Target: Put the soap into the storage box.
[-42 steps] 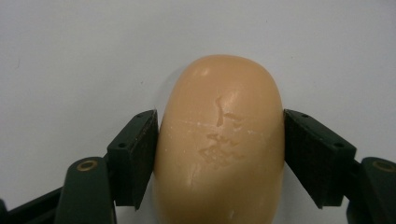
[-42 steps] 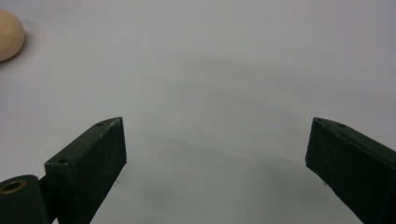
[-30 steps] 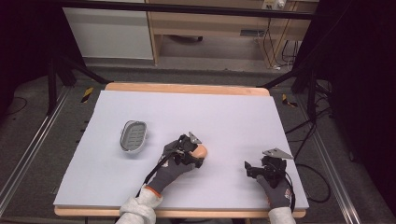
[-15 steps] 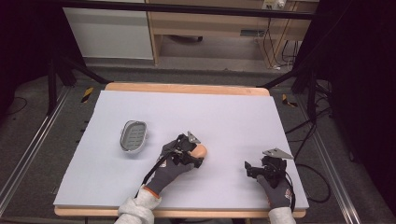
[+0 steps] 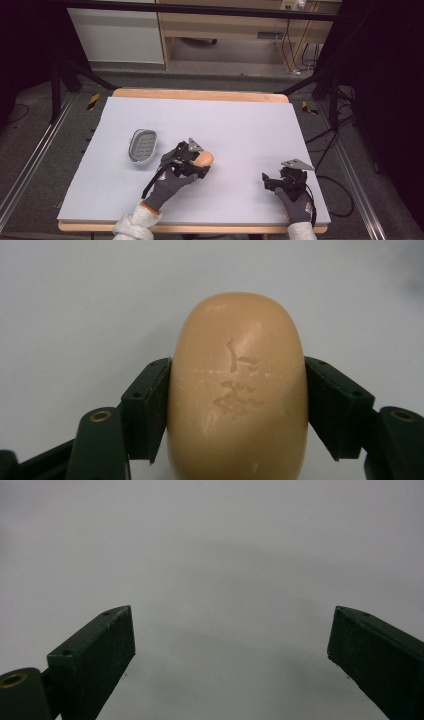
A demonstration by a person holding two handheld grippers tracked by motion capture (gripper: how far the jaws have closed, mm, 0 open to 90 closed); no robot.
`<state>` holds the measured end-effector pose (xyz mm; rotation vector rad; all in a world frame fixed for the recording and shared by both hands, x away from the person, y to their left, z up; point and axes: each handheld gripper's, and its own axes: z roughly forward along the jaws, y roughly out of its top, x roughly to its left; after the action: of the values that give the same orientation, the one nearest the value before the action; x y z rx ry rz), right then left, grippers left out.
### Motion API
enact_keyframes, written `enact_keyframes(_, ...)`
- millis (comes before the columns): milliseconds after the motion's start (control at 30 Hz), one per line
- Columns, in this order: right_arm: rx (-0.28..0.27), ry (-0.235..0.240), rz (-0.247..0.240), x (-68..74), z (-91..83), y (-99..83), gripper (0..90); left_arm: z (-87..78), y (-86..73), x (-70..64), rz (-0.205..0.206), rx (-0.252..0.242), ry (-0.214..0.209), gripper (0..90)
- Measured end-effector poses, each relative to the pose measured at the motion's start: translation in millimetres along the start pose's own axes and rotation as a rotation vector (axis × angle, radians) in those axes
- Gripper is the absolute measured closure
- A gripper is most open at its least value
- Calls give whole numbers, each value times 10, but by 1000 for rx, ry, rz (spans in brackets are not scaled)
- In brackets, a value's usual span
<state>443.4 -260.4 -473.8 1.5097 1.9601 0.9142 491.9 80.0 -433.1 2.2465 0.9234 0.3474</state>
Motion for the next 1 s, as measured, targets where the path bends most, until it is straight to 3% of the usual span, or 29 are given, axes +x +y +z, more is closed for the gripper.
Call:
enact_keyframes(633, 3, -4, 0, 1, 6, -4, 53, -408, -253, 256, -44, -43, 34, 314)
enact_keyframes(1000, 0, 3, 0, 8, -6, -3, 53, -613, -284, 441, -105, -101, 72, 315)
